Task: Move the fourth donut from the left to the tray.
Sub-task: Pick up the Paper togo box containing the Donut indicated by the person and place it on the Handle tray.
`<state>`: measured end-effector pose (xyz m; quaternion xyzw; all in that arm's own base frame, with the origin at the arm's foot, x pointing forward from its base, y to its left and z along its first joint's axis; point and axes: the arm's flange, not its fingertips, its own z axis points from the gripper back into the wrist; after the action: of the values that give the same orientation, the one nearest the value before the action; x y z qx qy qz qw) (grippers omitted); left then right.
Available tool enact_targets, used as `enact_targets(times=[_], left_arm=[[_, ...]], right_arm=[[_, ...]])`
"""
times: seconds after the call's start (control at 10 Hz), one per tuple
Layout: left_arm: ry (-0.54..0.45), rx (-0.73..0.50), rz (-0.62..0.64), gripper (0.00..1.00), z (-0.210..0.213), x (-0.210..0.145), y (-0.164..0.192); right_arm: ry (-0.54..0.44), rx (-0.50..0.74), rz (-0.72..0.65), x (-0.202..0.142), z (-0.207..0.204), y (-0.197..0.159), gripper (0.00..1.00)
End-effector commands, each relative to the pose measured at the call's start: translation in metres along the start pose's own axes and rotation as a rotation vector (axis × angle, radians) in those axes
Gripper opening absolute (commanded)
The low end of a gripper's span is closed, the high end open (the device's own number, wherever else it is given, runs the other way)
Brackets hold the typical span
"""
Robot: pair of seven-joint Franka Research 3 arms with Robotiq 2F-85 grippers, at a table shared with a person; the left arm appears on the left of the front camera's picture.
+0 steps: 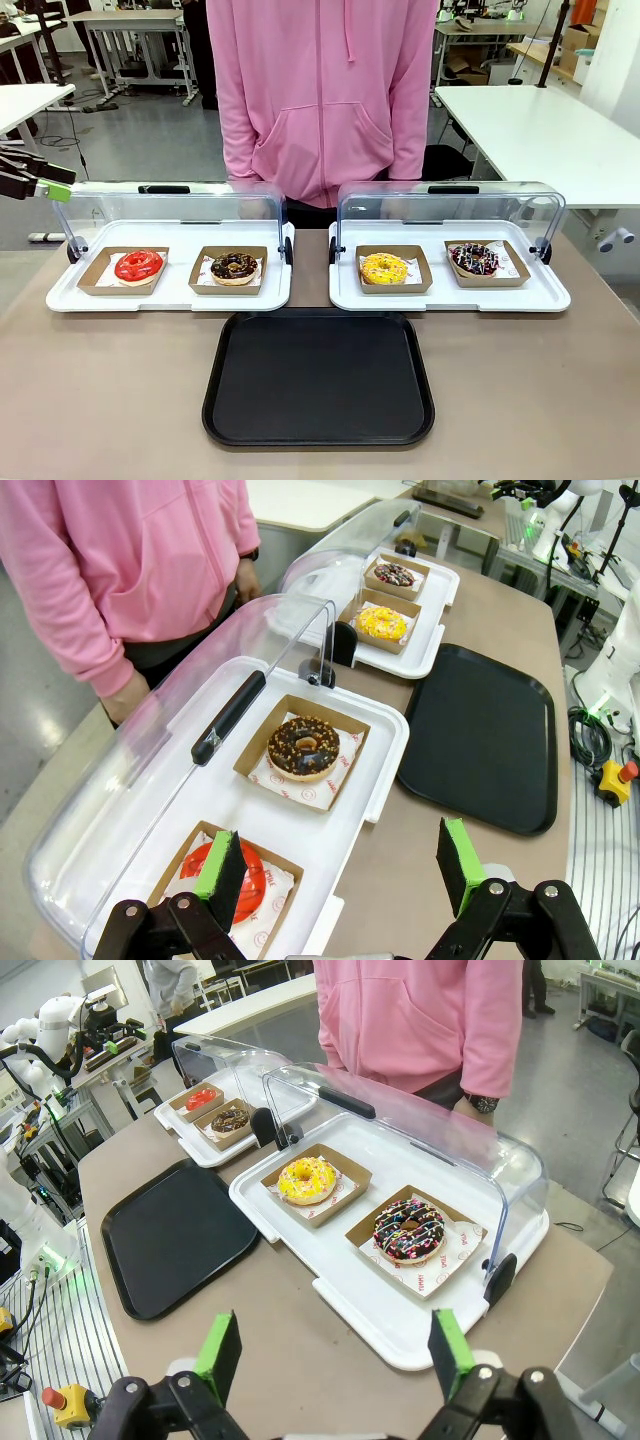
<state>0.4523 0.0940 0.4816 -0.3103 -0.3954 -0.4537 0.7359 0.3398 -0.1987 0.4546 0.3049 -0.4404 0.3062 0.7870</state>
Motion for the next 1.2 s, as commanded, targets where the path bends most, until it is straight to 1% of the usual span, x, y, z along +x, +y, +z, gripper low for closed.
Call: enact_targets(times=[0.0, 1.1], left_arm=[[-0.006, -0.004, 0.001, 1.00, -0.0004, 0.0013, -0.0010], [-0.006, -0.004, 0.001, 1.00, -0.0004, 0.0013, -0.0010]], right_arm=[[-0.030, -0.005, 0.026, 0.0011, -0.0014, -0.0026, 1.00], [-0.030, -0.005, 0.026, 0.0011, -0.0014, -0.0026, 1.00]])
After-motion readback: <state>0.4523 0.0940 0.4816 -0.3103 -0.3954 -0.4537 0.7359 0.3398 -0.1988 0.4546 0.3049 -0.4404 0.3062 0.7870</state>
